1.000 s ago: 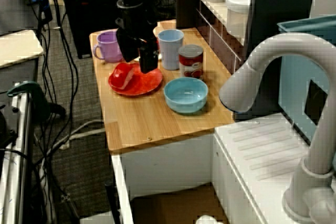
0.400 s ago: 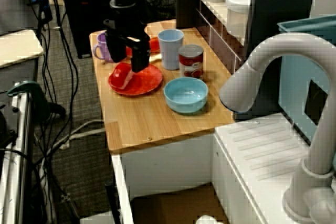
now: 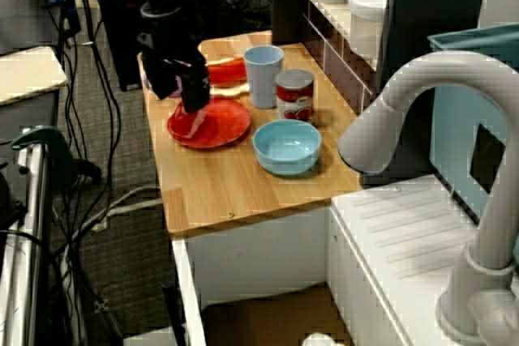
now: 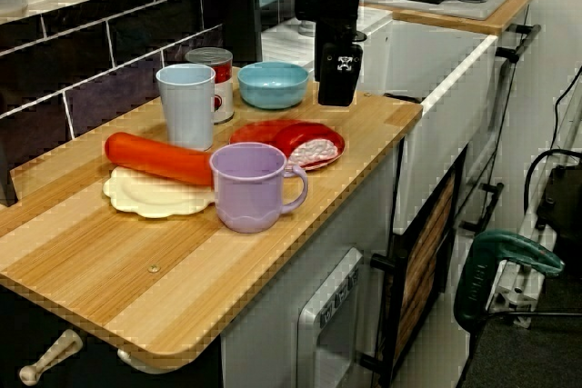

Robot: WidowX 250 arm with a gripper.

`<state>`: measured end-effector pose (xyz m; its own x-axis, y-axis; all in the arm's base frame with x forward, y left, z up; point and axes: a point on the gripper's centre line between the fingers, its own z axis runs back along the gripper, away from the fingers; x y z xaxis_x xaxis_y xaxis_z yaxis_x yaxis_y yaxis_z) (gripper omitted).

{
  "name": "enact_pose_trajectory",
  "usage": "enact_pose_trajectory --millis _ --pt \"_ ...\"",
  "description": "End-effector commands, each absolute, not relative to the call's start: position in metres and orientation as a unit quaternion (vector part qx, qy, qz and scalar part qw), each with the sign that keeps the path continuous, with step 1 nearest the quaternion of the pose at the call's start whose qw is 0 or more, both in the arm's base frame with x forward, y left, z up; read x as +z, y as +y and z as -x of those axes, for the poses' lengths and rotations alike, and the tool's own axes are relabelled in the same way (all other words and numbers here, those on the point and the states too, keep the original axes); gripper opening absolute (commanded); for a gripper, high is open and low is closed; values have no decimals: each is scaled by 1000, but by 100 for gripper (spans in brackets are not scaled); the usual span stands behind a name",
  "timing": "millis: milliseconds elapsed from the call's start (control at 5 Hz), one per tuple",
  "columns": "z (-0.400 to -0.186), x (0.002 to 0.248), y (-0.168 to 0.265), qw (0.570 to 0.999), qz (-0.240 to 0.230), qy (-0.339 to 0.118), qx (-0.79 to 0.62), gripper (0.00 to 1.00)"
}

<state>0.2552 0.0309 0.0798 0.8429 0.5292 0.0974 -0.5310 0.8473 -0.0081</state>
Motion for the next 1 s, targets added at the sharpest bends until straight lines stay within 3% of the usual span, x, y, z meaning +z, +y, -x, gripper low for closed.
enact_pose_trajectory --millis 0,600,800 --pt "-251 92 31 944 -7 -78 320 100" --pt "-251 86 36 924 -23 -70 374 100" --pt "-248 83 37 905 -56 -86 413 100"
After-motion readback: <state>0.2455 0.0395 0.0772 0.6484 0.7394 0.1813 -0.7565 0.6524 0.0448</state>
